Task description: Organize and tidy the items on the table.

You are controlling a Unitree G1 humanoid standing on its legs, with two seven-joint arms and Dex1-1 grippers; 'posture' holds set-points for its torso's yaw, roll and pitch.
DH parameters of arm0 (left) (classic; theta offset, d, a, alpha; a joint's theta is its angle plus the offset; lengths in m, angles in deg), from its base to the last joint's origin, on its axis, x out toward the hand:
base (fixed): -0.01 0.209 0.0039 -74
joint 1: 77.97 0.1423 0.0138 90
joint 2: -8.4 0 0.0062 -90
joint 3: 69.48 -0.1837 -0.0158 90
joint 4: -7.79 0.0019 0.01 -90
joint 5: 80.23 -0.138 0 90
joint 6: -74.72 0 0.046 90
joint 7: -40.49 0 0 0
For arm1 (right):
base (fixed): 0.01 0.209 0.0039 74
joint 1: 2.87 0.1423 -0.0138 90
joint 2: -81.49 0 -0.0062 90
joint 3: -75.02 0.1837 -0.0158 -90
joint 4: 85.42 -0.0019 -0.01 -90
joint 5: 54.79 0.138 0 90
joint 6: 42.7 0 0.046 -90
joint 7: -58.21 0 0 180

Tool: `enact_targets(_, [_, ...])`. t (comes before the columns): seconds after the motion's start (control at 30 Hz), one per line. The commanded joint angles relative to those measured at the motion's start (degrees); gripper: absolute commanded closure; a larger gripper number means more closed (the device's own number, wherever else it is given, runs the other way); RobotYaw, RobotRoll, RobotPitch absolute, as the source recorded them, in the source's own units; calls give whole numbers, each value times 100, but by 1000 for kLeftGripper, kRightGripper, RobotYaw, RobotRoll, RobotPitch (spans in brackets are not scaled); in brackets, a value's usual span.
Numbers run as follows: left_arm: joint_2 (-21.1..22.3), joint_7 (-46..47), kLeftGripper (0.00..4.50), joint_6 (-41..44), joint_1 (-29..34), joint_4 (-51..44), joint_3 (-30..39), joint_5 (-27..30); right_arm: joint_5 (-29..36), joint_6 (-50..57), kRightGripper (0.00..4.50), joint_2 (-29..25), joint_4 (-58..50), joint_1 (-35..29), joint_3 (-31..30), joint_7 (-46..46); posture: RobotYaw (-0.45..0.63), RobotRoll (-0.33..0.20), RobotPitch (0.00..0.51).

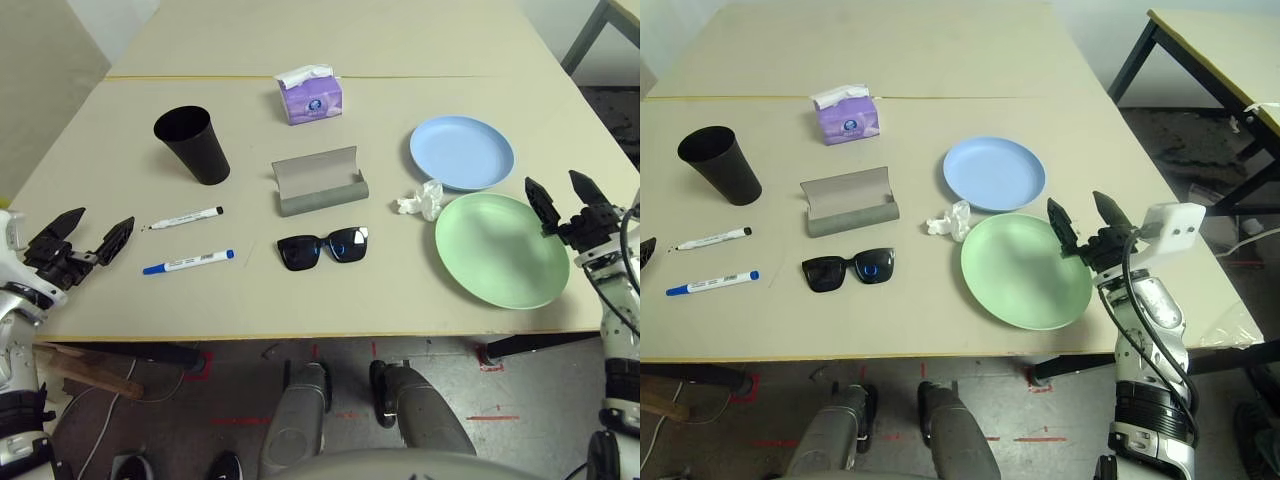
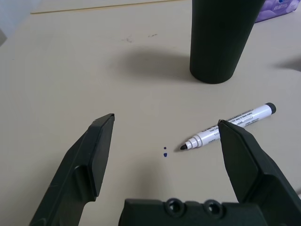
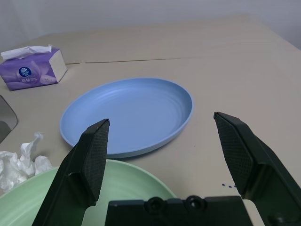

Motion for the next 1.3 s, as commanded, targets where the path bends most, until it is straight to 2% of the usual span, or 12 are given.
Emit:
enact_targets(0.03, [35, -5, 34, 14, -98, 88, -48, -50, 38, 17, 0, 64, -81, -140, 28, 59, 59, 0, 233])
enact_targets(0.23, [-26, 7, 34, 20, -285, 38, -161, -87, 37, -26, 0, 80, 57, -50, 39, 71, 82, 0, 242])
enact_targets(0.57, [-65, 70, 34, -2, 61, -136, 55, 34, 21, -27, 0, -36, 238, 41, 80, -29, 88, 0, 236])
enact_targets(0.8, [-301, 211, 34, -21, 93, -266, -9, 1, 10, -91, 0, -121, 443, 177, 82, -72, 87, 0, 232])
enact_targets(1.3, [-277, 157, 34, -72, -45, -97, -14, -21, -31, -177, 0, -272, 535, 58, 168, -127, 63, 0, 220])
